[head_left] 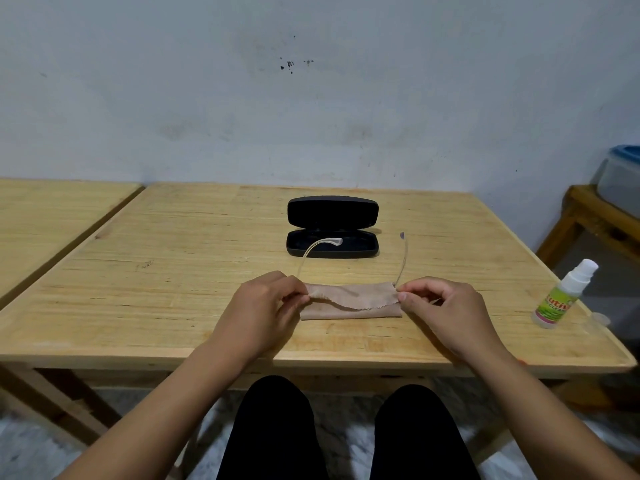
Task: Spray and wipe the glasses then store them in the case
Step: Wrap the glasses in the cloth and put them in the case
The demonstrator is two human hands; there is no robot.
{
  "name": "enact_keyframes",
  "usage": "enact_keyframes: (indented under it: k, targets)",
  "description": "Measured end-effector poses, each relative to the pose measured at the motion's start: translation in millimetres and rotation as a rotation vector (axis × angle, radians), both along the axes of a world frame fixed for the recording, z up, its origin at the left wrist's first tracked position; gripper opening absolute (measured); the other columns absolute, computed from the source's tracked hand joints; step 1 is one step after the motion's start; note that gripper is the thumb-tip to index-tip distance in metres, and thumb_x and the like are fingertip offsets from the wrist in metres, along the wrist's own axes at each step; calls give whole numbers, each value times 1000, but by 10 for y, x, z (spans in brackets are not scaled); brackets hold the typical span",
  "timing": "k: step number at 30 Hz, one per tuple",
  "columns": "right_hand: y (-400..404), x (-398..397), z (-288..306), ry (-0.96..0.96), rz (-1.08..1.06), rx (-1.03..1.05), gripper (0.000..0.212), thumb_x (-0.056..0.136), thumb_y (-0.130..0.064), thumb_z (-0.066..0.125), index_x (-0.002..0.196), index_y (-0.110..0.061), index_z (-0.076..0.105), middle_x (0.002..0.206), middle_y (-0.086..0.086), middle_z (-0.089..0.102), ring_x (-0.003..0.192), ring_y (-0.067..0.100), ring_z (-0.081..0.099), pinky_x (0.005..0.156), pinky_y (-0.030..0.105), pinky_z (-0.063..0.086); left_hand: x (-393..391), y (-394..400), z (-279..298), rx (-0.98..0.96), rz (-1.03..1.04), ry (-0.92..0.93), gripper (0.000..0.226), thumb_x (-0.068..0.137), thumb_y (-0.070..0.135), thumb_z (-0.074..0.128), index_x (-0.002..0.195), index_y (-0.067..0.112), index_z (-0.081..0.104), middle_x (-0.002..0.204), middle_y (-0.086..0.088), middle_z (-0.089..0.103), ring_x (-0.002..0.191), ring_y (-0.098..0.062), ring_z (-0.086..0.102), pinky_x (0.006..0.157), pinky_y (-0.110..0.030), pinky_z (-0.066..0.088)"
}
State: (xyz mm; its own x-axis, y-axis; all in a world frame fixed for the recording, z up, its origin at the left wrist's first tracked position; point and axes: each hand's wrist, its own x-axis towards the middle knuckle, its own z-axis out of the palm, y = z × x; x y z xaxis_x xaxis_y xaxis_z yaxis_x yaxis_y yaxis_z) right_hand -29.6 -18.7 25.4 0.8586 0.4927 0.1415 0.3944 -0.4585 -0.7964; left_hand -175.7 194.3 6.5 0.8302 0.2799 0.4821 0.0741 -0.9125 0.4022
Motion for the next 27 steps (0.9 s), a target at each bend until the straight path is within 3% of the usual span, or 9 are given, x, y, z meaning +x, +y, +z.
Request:
enact_keyframes:
  k: [5, 9, 11, 13, 17, 19, 22, 27]
  targets:
    - [5, -1, -8, 18, 35, -35, 7, 78, -26, 73, 84, -28, 73, 78, -10, 68, 71, 5, 56, 57, 2, 40, -40, 38, -14, -8, -12, 27, 3, 81, 22, 69, 83, 21, 69, 74, 6, 66, 64, -11, 60, 57, -14, 41]
    - [13, -9, -3, -27, 28, -45, 8, 79, -27, 72, 86, -28, 73, 83, -14, 67, 75, 5, 56, 57, 7, 38, -51, -2, 50, -27, -30, 10, 26, 84, 34, 49, 95, 23, 70, 77, 8, 66, 66, -6, 58, 60, -3, 33]
    - [23, -10, -14, -49, 38, -49, 8, 79, -26, 72, 86, -27, 74, 85, -14, 67, 76, 5, 56, 59, 5, 39, -29, -14, 33, -24, -73, 53, 21, 86, 26, 56, 103, 25, 70, 80, 5, 66, 67, -7, 58, 59, -10, 40]
    - [31, -13, -27, -57, 47, -64, 7, 79, -25, 72, 85, -27, 74, 85, -14, 66, 75, 5, 56, 60, 0, 38, -5, -18, -6, 5, -92, 67, 17, 85, 16, 63, 98, 23, 71, 81, 2, 66, 67, -12, 60, 59, -22, 49]
    - [24, -6, -52, -48, 48, -86, 7, 78, -24, 73, 84, -27, 75, 82, -11, 66, 72, 7, 56, 59, 1, 38, -11, -14, -14, -19, -70, 53, 9, 79, 10, 70, 85, 17, 72, 79, 2, 63, 62, -10, 55, 56, -21, 45]
    - [8, 1, -44, -29, 56, -79, 8, 77, -23, 74, 85, -27, 75, 79, -13, 65, 70, 6, 55, 57, 4, 40, -35, 14, -11, -34, -92, 52, 6, 78, 19, 72, 84, 18, 71, 78, 3, 63, 64, -11, 58, 57, -22, 47]
    - [-26, 44, -16, 25, 22, -20, 11, 78, -25, 73, 88, -28, 73, 82, -15, 65, 76, 3, 55, 57, 9, 37, -89, 56, 11, -88, -57, 49, 25, 75, 47, 63, 81, 25, 72, 78, 8, 64, 70, -7, 60, 62, -14, 44]
    - [-6, 134, -20, 51, -37, 92, 17, 81, -22, 70, 98, -27, 72, 83, -22, 62, 79, -7, 54, 58, 5, 38, -62, 41, 63, -165, 176, -72, 15, 78, 24, 71, 93, 20, 70, 85, 9, 64, 71, 0, 55, 66, -8, 36]
